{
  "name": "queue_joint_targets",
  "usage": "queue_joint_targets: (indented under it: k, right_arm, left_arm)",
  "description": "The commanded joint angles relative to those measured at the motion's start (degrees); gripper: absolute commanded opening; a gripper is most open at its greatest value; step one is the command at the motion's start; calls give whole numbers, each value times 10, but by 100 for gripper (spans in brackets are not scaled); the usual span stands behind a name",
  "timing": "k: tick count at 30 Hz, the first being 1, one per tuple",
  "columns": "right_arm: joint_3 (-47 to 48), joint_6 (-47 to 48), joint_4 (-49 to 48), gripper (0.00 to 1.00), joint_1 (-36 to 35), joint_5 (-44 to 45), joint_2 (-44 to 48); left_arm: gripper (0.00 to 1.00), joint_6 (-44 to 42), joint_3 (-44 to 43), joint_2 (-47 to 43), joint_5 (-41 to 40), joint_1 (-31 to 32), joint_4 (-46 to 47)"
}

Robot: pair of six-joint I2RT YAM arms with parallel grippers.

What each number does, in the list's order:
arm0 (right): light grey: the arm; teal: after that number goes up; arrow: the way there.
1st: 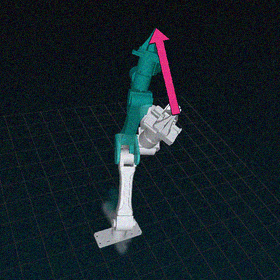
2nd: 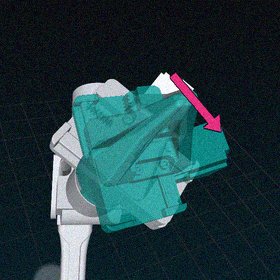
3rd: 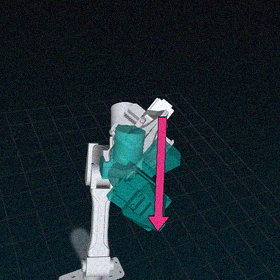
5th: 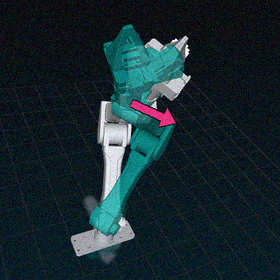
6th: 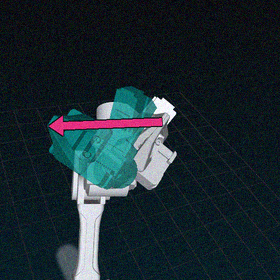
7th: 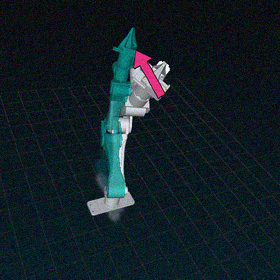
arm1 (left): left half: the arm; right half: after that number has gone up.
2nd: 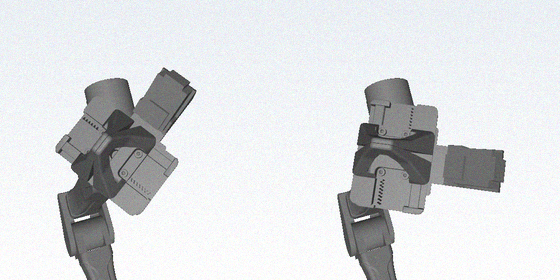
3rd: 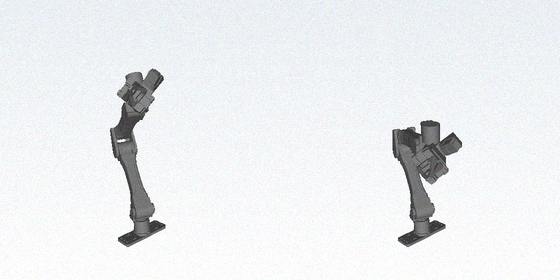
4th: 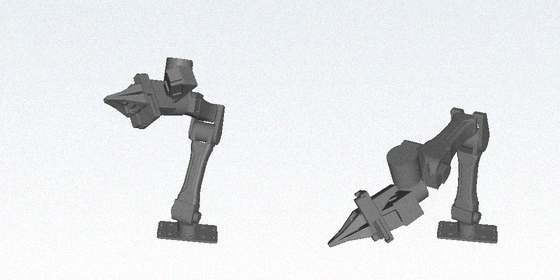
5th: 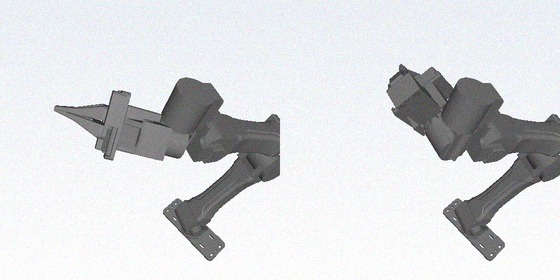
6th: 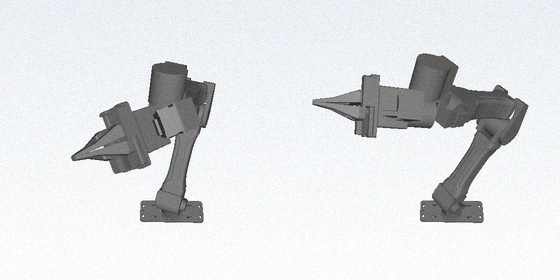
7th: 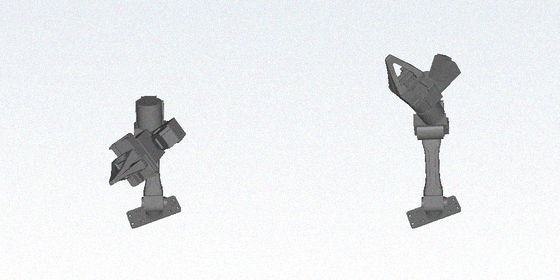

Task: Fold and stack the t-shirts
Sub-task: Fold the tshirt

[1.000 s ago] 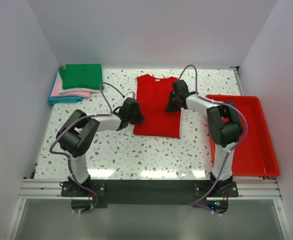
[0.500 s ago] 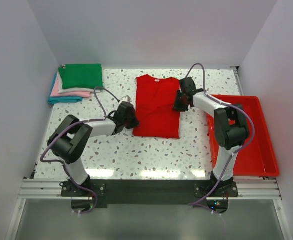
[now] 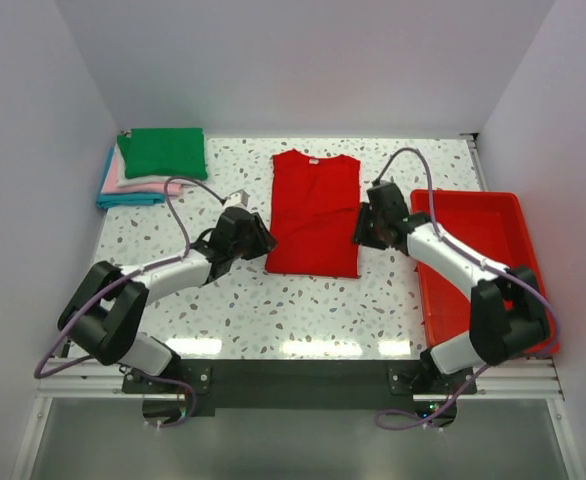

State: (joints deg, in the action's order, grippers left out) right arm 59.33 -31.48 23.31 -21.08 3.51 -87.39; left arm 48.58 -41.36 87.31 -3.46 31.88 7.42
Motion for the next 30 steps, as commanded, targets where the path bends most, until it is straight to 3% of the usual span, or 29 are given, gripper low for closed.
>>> queue_joint_targets:
  k: [1,5,7,12,20,30]
  right_arm:
    - [-90,-36,-19,41,-59,49,69]
    - [-155,-92,-54,45,-76,56,118]
    - [-167,-101,-63,50,-78,60,122]
    - [-182,-122,-90,51,-78,58,104]
    - [-202,-158,-135,50,-78,51,64]
    - [-216,-178,-151,47,-78,61,50]
  left_arm:
    - [45,-3,17,-49,-26,-6,-35]
    - [53,-5,46,-60,-3,-6,-30]
    - [58,-2,71,-63,16,-7,-8]
    - [66,16,116,-64,48,-6,48]
    - [62,35,140,-38,68,-6,98]
    - [48,49,139,8,52,-6,105]
